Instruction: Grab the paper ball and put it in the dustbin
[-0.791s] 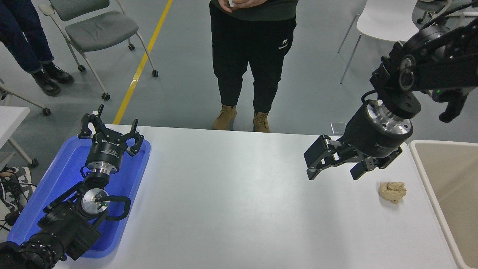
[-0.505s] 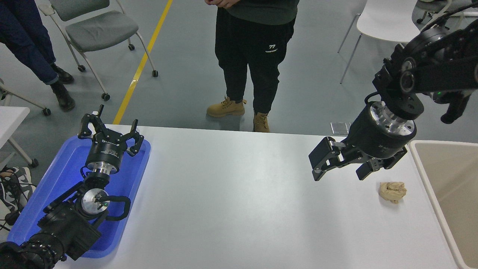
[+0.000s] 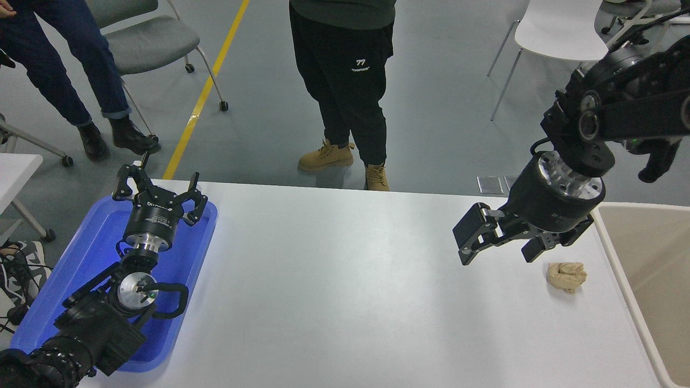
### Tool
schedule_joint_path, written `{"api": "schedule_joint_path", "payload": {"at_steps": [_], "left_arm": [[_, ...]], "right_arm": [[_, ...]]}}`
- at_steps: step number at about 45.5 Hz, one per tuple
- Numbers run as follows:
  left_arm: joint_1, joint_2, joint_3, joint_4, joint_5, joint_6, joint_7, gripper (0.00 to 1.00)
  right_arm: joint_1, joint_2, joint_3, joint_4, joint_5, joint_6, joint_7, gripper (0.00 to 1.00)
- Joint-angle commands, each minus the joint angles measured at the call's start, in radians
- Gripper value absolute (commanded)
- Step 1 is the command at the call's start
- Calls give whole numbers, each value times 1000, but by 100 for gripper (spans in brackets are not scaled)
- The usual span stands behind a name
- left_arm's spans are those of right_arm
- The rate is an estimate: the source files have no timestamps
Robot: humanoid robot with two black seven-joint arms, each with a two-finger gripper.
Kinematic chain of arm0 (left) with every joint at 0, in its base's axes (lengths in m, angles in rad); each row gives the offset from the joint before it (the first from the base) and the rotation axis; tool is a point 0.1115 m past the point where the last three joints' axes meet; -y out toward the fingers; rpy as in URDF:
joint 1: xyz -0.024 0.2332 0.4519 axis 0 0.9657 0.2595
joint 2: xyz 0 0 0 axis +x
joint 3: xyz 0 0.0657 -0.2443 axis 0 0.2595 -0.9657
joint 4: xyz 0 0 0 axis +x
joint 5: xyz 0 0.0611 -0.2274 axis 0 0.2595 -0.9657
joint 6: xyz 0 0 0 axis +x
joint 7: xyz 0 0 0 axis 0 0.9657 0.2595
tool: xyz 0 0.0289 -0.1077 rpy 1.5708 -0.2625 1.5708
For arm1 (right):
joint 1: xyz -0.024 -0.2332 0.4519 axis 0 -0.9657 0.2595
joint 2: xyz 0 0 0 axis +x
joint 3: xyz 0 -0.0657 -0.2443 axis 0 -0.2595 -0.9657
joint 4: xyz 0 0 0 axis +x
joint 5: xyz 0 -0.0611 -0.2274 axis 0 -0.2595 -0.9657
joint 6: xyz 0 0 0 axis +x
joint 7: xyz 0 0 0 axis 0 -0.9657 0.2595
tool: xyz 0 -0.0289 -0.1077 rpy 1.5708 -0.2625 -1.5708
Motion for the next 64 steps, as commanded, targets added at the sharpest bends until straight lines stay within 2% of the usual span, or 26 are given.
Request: {"api": "schedule_joint_path", "payload": {"at_steps": [1, 10, 28, 34, 42, 50, 58, 64], "left_arm": [[0, 0, 0, -2, 0, -1, 0, 100], [0, 0, 0, 0, 0, 0, 0, 100], [-1, 0, 0, 0, 0, 0, 0, 100], [-1, 0, 0, -2, 0, 0, 0, 100], [-1, 0, 0, -2, 0, -2, 0, 100], [-1, 0, 0, -2, 0, -2, 0, 100], [-1, 0, 0, -2, 0, -2, 0, 100], [-1, 0, 0, -2, 0, -2, 0, 100]], "right_arm": [[-28, -8, -4, -9, -9, -16, 1, 100], [-34, -83, -9, -12, -35, -39, 1, 100], [-79, -127, -9, -14, -75, -44, 1, 100], [-117, -135, -14, -26, -115, -97, 1, 100], [-208, -138, -18, -92, -164, -156, 1, 100], [-343, -144, -24, -204, -247, -314, 1, 100], [-478, -149, -76, -366, -300, -401, 1, 100], [-599, -205, -77, -523, -325, -418, 1, 100]]}}
